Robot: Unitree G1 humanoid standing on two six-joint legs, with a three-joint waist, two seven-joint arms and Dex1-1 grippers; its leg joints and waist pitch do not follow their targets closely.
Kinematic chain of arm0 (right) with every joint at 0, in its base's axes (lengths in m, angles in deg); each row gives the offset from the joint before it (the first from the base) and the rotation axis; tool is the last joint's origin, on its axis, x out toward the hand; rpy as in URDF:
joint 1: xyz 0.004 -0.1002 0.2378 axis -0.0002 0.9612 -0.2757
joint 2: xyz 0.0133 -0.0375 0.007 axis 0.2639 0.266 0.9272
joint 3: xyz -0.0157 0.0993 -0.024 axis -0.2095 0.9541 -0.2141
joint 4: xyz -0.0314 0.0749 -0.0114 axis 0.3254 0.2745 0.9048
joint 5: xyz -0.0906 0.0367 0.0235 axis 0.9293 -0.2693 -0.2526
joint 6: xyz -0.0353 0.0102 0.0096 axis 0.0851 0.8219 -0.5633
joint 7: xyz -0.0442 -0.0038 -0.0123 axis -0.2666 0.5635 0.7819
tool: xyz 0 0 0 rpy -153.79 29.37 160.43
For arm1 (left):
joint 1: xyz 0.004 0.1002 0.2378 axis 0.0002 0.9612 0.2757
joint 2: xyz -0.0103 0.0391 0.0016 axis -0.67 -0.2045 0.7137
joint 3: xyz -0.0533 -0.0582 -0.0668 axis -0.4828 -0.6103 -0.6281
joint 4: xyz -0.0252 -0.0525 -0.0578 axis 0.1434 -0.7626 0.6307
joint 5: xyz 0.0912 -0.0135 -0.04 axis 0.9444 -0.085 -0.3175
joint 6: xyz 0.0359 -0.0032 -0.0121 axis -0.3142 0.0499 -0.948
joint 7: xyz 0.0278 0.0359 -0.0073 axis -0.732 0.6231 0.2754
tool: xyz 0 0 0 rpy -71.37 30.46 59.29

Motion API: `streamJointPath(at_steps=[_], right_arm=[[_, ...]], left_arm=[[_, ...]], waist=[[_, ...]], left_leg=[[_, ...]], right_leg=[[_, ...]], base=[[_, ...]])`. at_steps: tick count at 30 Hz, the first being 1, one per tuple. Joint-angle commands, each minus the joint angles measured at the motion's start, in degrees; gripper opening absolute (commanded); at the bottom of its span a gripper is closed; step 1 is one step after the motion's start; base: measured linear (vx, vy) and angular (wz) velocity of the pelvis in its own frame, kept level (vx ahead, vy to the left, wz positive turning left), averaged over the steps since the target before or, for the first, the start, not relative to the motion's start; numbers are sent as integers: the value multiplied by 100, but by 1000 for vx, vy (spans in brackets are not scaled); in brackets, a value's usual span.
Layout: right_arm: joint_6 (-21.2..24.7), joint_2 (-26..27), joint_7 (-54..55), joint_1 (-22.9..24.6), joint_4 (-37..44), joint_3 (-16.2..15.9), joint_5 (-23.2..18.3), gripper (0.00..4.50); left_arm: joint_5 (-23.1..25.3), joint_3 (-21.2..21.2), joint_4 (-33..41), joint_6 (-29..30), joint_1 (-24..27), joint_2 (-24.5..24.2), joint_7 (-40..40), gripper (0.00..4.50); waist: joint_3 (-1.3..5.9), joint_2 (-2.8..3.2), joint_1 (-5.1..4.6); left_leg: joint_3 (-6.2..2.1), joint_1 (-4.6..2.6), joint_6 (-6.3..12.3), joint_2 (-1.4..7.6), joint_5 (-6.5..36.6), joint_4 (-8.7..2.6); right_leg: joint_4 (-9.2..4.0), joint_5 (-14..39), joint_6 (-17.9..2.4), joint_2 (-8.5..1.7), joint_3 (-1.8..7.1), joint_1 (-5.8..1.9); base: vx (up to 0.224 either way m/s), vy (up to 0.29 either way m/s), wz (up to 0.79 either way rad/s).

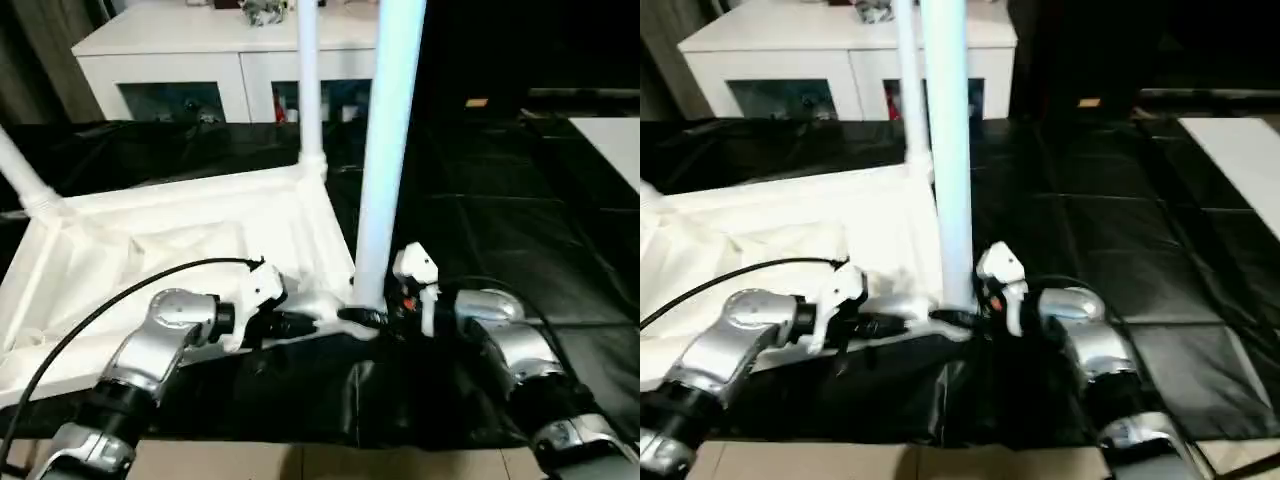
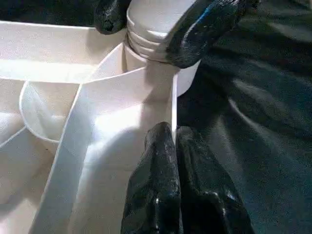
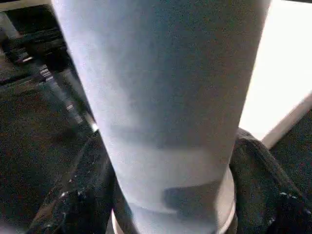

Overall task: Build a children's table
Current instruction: Rotate leg to tighten

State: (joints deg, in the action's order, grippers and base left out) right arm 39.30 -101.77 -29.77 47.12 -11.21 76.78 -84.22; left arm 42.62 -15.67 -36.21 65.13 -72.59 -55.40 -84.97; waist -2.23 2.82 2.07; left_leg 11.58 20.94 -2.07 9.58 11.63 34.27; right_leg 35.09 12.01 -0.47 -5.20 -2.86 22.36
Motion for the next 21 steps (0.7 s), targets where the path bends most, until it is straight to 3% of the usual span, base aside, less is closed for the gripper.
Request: streamJointPath(at_steps=[1, 4, 7, 9, 12, 16, 21], right_arm=[[168, 109, 670, -82, -202, 148, 203, 268], [255, 373, 1299, -122, -266, 268, 217, 268], [306, 592, 1899, -169, -351, 360, 246, 268], [211, 808, 2632, -234, -530, 452, 379, 267], [84, 1166, 3875, -329, -871, 621, 585, 267], [-99, 1364, 4437, -453, -1151, 671, 694, 267], [-346, 1702, 5388, -799, -1739, 892, 732, 267]], left_arm=[[170, 19, -344, 88, -19, 104, 413, 0], [214, -79, -540, 192, -185, 295, 850, 0], [298, -122, -714, 256, -335, 438, 1220, 0], [359, -201, -942, 325, -526, 612, 1608, 0], [399, -409, -1398, 447, -896, 967, 2365, 0], [426, -463, -1645, 499, -1105, 1158, 2738, 0], [493, -534, -2044, 461, -1368, 1382, 3205, 0]], waist=[[242, -55, -3], [248, -82, -36], [251, -82, -43], [260, -80, -40], [280, -89, -25], [295, -93, -3], [294, -73, 16]], left_leg=[[-203, -86, 85, 369, 1673, -507], [-214, -54, 51, 359, 1644, -519], [-210, -66, 50, 351, 1593, -514], [-194, -80, 42, 345, 1518, -506], [-191, -88, 0, 332, 1358, -494], [-171, -41, 230, 315, 1065, -458], [-170, -52, 266, 320, 1042, -462]], right_leg=[[-507, 1806, -1234, -352, 251, -165], [-511, 1786, -1166, -360, 260, -178], [-510, 1733, -1174, -360, 269, -163], [-516, 1623, -1181, -360, 280, -130], [-492, 1369, -1233, -356, 275, -145], [-456, 818, -1324, -361, 268, -181], [-459, 808, -1353, -358, 257, -187]], base=[[0, 0, 0], [0, 0, 0], [0, 0, 0], [0, 0, 0], [0, 0, 0], [0, 0, 0], [0, 0, 0]])
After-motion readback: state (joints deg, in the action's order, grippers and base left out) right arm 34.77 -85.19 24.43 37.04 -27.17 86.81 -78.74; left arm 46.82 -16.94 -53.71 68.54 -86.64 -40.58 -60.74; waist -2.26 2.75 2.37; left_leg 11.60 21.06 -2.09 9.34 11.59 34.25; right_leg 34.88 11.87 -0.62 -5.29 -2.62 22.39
